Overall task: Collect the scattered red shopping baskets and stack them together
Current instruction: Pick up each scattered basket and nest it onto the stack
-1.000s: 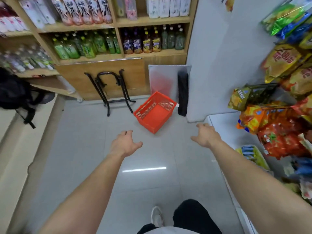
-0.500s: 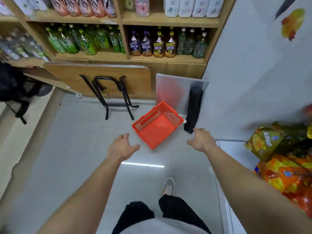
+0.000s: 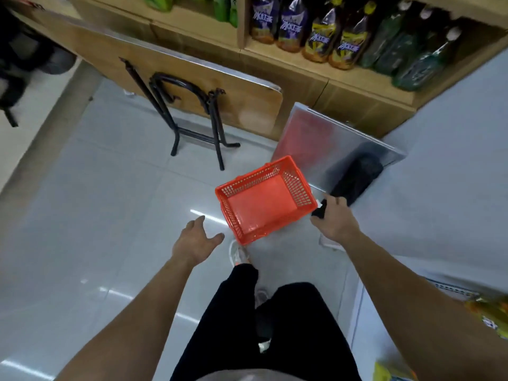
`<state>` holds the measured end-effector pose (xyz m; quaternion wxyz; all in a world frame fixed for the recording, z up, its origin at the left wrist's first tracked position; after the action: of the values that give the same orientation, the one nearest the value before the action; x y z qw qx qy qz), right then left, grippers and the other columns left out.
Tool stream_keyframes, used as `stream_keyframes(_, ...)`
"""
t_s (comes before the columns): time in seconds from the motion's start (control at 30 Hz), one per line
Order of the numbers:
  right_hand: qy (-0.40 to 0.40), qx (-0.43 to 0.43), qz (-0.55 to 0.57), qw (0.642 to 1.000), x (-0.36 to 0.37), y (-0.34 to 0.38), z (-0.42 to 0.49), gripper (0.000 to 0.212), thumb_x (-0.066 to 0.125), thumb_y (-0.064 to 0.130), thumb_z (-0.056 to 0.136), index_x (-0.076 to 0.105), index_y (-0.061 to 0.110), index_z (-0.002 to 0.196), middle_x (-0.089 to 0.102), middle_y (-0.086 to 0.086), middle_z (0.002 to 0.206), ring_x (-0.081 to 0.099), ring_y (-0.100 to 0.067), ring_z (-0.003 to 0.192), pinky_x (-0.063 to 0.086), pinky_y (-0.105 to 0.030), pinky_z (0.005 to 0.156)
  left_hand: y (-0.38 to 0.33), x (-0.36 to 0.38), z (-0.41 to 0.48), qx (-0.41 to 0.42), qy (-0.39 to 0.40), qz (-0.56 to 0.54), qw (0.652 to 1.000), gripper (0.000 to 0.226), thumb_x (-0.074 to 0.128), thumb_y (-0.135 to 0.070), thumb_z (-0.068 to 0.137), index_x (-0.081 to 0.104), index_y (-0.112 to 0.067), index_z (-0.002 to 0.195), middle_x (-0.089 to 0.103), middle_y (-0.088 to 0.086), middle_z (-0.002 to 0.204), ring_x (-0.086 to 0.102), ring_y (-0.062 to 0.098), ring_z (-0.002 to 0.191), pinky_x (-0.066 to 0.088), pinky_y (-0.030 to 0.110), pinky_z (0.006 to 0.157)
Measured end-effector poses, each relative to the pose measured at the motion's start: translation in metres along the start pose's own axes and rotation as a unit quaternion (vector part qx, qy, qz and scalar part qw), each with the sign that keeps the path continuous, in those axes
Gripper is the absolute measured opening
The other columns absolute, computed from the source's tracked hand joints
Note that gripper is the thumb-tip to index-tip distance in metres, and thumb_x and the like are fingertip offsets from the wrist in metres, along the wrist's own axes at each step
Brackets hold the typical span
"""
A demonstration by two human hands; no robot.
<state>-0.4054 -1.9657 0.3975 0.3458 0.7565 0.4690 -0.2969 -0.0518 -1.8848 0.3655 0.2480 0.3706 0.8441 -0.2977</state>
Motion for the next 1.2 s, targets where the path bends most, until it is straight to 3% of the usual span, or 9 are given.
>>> stream_keyframes(0.17,0.010,0.016,-0.006,1.000,0.048,-0.021,0.120,0.066,0.066,0.042,0.087,0.040,0.009,0.137,0.040,-0.020,0.134,0.050,-0.043,0.117,0.043,-0.047,0.096,0.005,0.056,0.090,-0.067,-0.018,-0.093,0.993,0.092,0.064,-0.058,0.087,0.023,-0.015,0.157,0.033,0.011,0.159,0.039,0.031,0.141,0.037,0.049,0.111)
stream_keyframes(0.3,-0.020,0.008,0.019,1.000,0.103,-0.038,0.218,0.066,0.061,0.043,0.091,0.036,0.008,0.141,0.040,-0.019,0.140,0.046,-0.040,0.125,0.041,-0.049,0.098,0.004,0.125,0.167,-0.124,-0.052,-0.223,0.966,0.097,0.067,-0.058,0.084,0.022,-0.013,0.157,0.035,0.012,0.157,0.042,0.032,0.139,0.038,0.050,0.110)
stream_keyframes(0.47,-0.041,-0.022,0.006,0.999,0.182,-0.085,0.338,0.062,0.066,0.035,0.088,0.042,0.003,0.136,0.044,-0.023,0.133,0.044,-0.043,0.125,0.036,-0.050,0.103,0.021,0.221,0.265,-0.187,-0.117,-0.273,0.936,0.097,0.070,-0.056,0.084,0.022,-0.014,0.156,0.036,0.012,0.157,0.041,0.034,0.140,0.039,0.056,0.110)
stream_keyframes(0.57,-0.072,-0.027,0.006,0.997,0.217,-0.117,0.398,0.068,0.066,0.033,0.088,0.039,0.001,0.141,0.043,-0.027,0.134,0.042,-0.045,0.125,0.034,-0.049,0.105,0.035,0.266,0.318,-0.199,-0.146,-0.301,0.921,0.089,0.069,-0.051,0.087,0.024,-0.018,0.156,0.038,0.012,0.156,0.043,0.035,0.138,0.040,0.062,0.107)
stream_keyframes(0.67,-0.097,-0.023,0.039,0.994,0.243,-0.142,0.439,0.072,0.065,0.029,0.090,0.033,-0.002,0.147,0.040,-0.028,0.141,0.038,-0.043,0.130,0.028,-0.044,0.110,0.041,0.296,0.352,-0.162,-0.181,-0.363,0.899,0.070,0.068,-0.041,0.090,0.034,-0.024,0.149,0.054,0.002,0.141,0.059,0.025,0.122,0.049,0.057,0.100)
stream_keyframes(0.77,-0.091,-0.044,0.090,0.991,0.267,-0.153,0.464,0.062,0.063,0.026,0.093,0.038,-0.002,0.144,0.046,-0.025,0.140,0.043,-0.037,0.130,0.031,-0.039,0.109,0.048,0.315,0.368,-0.160,-0.241,-0.375,0.881,0.062,0.061,-0.042,0.092,0.031,-0.034,0.146,0.058,-0.003,0.136,0.063,0.020,0.115,0.051,0.053,0.099)
stream_keyframes(0.87,-0.113,-0.065,0.116,0.985,0.284,-0.156,0.473,0.037,0.059,0.023,0.094,0.053,0.006,0.126,0.064,-0.021,0.118,0.060,-0.037,0.108,0.044,-0.037,0.089,0.056,0.330,0.372,-0.148,-0.280,-0.341,0.885,0.053,0.050,-0.036,0.098,0.026,-0.042,0.146,0.060,0.001,0.136,0.066,0.026,0.112,0.053,0.053,0.096)
stream_keyframes(0.93,-0.135,-0.076,0.117,0.981,0.286,-0.155,0.473,0.031,0.058,0.021,0.093,0.056,0.008,0.121,0.068,-0.019,0.110,0.063,-0.037,0.101,0.046,-0.037,0.082,0.059,0.334,0.372,-0.148,-0.300,-0.325,0.885,0.052,0.046,-0.027,0.100,0.026,-0.042,0.146,0.062,0.003,0.134,0.066,0.027,0.110,0.053,0.052,0.095)
stream_keyframes(1.2,-0.121,-0.096,0.123,0.980,0.231,-0.123,0.410,0.027,0.058,0.017,0.092,0.057,0.008,0.118,0.069,-0.016,0.106,0.064,-0.035,0.099,0.046,-0.034,0.085,0.054,0.281,0.301,-0.196,-0.305,-0.357,0.861,0.046,0.049,-0.027,0.100,0.036,-0.038,0.143,0.065,0.004,0.130,0.068,0.025,0.106,0.054,0.050,0.094)
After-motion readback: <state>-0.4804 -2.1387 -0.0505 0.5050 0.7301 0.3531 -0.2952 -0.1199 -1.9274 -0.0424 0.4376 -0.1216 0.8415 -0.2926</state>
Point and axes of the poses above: each hand's wrist, its own z-axis towards the middle knuckle, its own x-axis out of the palm, y = z × x, the point moved 2 cm from there along z, towards the middle knuckle
